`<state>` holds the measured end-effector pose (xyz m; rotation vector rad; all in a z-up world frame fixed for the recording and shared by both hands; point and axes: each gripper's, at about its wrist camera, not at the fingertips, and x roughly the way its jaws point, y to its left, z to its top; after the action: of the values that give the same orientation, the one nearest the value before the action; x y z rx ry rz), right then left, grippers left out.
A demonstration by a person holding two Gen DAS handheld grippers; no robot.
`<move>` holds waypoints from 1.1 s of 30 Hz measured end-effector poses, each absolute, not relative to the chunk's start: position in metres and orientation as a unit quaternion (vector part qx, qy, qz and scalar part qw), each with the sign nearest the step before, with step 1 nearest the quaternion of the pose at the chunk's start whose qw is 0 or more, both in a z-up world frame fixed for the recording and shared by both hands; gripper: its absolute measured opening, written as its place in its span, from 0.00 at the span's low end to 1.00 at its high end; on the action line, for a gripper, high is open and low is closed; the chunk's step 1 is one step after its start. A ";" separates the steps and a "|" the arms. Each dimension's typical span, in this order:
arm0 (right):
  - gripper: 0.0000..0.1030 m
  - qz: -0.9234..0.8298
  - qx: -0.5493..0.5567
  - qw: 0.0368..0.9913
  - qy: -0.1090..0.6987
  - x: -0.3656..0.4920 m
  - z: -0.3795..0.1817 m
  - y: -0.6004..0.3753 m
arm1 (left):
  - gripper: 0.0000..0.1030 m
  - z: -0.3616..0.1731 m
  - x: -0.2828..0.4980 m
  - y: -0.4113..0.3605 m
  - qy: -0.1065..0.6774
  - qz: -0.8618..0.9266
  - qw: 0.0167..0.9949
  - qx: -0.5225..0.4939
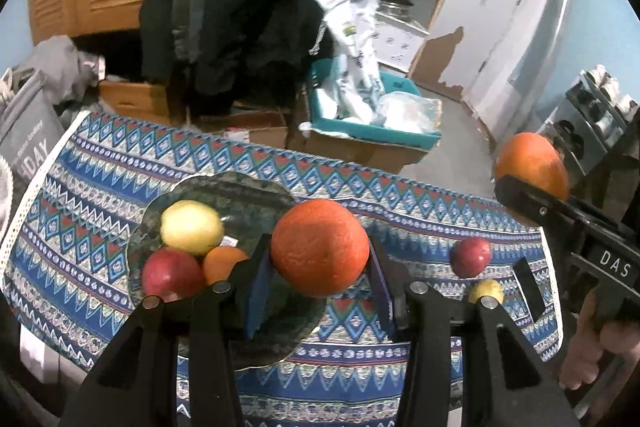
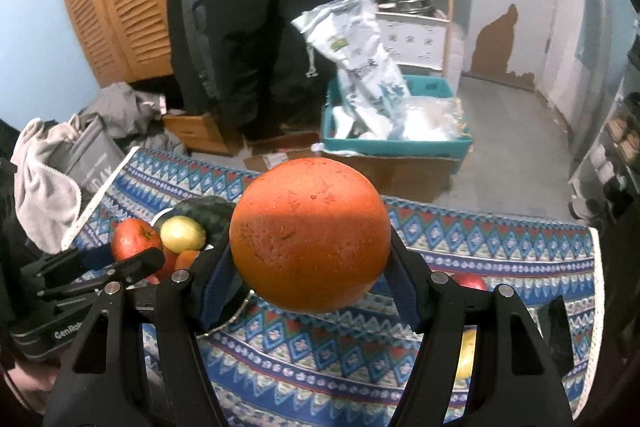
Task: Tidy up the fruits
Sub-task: 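Carry both oranges over the dark glass plate and lower them onto it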
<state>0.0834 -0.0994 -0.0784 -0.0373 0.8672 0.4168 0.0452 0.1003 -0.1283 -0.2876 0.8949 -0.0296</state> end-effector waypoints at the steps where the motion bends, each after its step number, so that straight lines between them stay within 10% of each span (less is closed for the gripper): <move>1: 0.66 0.205 -0.018 0.884 0.421 0.086 -0.081 -0.094 | 0.45 -0.131 0.045 0.105 0.434 -0.011 0.890 -0.141; 33: 0.66 0.253 -0.064 0.804 0.534 0.126 -0.194 0.012 | 0.45 -0.232 0.058 0.142 0.536 0.024 0.827 -0.169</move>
<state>0.1262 0.0121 -0.1936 -0.1361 1.1431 0.5426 0.0576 0.1419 -0.2323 -0.3590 1.1376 0.0510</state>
